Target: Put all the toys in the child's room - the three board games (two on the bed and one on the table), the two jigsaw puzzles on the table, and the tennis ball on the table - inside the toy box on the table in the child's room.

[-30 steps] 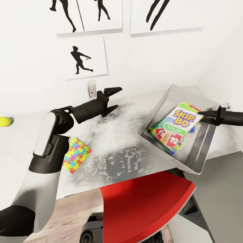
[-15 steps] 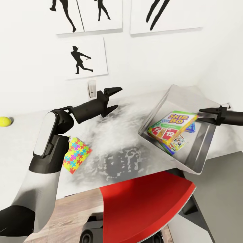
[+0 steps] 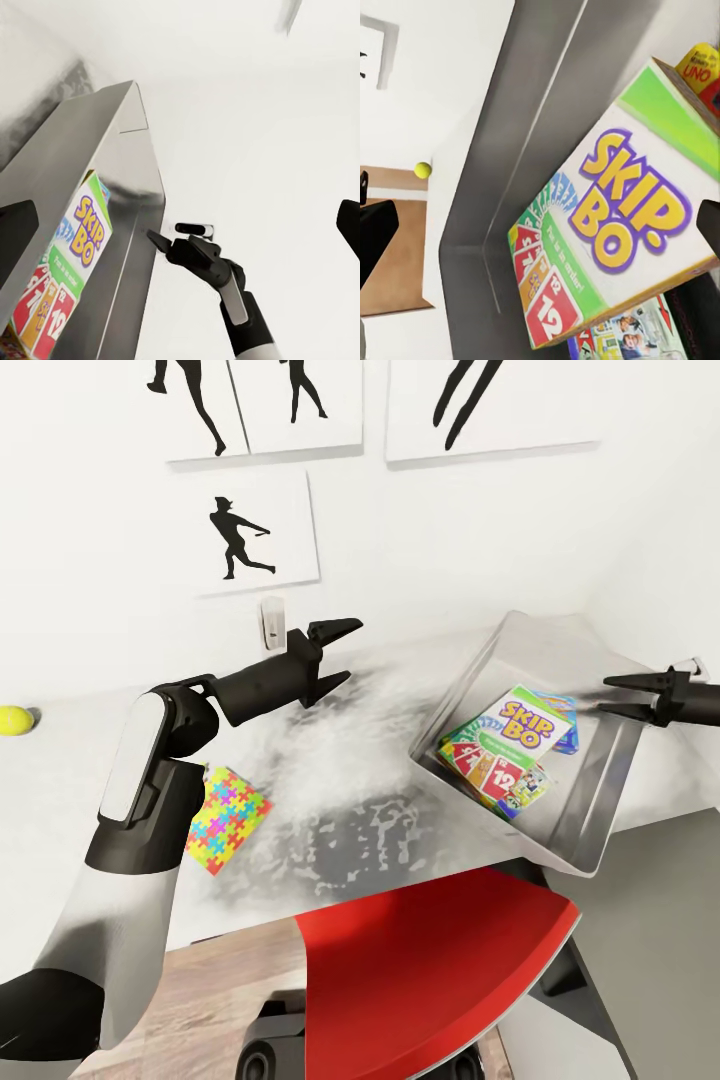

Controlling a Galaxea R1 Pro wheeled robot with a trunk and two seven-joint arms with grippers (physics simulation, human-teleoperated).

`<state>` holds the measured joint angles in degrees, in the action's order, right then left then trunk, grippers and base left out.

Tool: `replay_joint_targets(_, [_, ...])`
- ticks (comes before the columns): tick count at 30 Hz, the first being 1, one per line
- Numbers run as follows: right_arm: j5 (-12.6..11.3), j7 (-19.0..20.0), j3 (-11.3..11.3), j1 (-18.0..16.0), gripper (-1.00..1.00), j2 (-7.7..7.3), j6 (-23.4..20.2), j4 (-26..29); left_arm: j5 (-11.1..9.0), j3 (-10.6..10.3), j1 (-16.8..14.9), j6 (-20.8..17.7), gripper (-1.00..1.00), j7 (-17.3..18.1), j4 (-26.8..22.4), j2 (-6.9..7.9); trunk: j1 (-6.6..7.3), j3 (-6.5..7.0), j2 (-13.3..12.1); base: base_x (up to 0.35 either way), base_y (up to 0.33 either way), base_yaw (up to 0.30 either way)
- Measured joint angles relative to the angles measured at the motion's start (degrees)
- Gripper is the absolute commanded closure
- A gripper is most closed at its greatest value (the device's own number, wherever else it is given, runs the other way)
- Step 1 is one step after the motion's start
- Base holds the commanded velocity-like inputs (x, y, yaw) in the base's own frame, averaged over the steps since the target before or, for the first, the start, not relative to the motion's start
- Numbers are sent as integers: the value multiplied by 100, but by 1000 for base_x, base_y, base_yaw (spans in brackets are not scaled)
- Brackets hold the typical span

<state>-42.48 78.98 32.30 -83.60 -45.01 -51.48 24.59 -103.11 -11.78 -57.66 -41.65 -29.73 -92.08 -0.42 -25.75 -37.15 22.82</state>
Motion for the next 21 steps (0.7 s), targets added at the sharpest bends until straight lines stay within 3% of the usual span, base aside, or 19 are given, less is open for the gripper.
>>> replay_joint_targets(12, [-24, -3, -60, 8, -100, -501, -53, 760, 6, -3, 5, -5, -100, -29, 0, 4, 0, 0, 0, 0, 0, 0])
replay_joint_targets(21, [-32, 32, -135, 23, -100, -640, -67, 911, 10, -5, 9, -8, -100, -49, 0, 3, 0, 0, 0, 0, 0, 0])
